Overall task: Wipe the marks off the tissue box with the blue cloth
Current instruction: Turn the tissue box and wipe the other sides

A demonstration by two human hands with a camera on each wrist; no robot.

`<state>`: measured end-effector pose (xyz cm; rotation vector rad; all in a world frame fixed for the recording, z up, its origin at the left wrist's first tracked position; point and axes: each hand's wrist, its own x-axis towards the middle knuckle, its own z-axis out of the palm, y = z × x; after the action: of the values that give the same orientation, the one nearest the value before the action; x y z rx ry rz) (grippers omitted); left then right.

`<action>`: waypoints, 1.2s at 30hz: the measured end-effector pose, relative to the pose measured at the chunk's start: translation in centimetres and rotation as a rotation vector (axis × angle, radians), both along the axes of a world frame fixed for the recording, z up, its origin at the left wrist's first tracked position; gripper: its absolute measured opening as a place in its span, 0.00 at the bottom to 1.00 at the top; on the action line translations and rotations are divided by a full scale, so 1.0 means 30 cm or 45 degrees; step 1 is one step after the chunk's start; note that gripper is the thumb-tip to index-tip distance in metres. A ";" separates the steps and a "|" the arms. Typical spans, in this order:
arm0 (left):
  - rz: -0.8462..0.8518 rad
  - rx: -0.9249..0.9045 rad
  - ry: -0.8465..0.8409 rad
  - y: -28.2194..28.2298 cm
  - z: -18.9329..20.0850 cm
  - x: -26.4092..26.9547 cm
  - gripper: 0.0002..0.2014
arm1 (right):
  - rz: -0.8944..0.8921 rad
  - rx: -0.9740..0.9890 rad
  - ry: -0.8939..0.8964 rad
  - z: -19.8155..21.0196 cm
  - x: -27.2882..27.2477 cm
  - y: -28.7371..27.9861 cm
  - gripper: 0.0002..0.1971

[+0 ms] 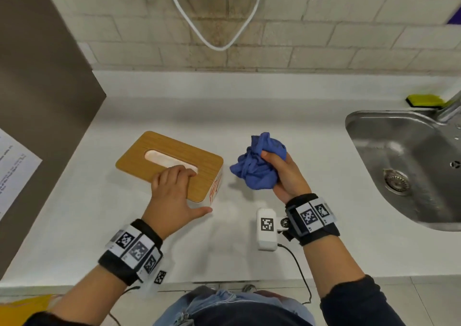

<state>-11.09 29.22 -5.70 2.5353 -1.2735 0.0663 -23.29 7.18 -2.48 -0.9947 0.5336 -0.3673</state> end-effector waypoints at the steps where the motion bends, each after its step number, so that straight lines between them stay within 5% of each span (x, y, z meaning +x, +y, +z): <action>1: 0.043 -0.038 -0.003 -0.006 -0.015 -0.004 0.42 | 0.000 -0.006 0.005 -0.009 0.005 0.002 0.28; 6: 0.072 -0.124 -0.030 -0.032 -0.041 -0.005 0.36 | -0.063 -0.125 0.098 -0.004 0.002 0.003 0.25; 11: 0.088 -0.250 0.009 -0.019 0.015 0.017 0.31 | -0.235 -0.440 0.249 0.025 0.007 0.021 0.10; 14: 0.086 -0.415 0.143 -0.010 0.096 0.056 0.29 | -0.424 -0.446 0.184 0.051 0.025 0.057 0.15; 20: -0.050 -0.641 0.480 0.006 0.172 0.140 0.16 | -0.397 -0.736 0.053 0.095 0.176 0.171 0.30; 23: -0.013 -0.684 0.607 0.011 0.186 0.204 0.10 | -0.267 -0.847 -0.013 0.120 0.230 0.241 0.29; 36: 0.055 -0.819 1.005 0.043 0.227 0.356 0.19 | -0.228 -1.522 -0.023 0.117 0.402 0.350 0.19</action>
<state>-0.40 30.50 1.11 1.7413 -0.7153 -0.4079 -11.23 17.67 1.03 -2.0907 0.3576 -0.9015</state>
